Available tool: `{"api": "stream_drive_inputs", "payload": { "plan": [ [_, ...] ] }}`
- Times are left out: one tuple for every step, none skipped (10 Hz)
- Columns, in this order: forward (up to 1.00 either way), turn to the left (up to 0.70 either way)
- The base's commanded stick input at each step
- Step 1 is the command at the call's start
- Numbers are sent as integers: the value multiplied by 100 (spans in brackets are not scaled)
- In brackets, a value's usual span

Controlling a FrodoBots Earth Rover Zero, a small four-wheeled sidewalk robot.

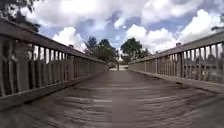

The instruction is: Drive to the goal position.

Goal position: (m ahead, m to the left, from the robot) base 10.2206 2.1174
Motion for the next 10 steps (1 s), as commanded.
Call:
{"api": "stream_drive_inputs", "payload": {
  "plan": [
    [100, 0],
    [100, 0],
    [100, 0],
    [100, 0],
    [100, 0],
    [100, 0],
    [100, 0],
    [100, 0],
    [100, 0],
    [100, 0]
  ]
}}
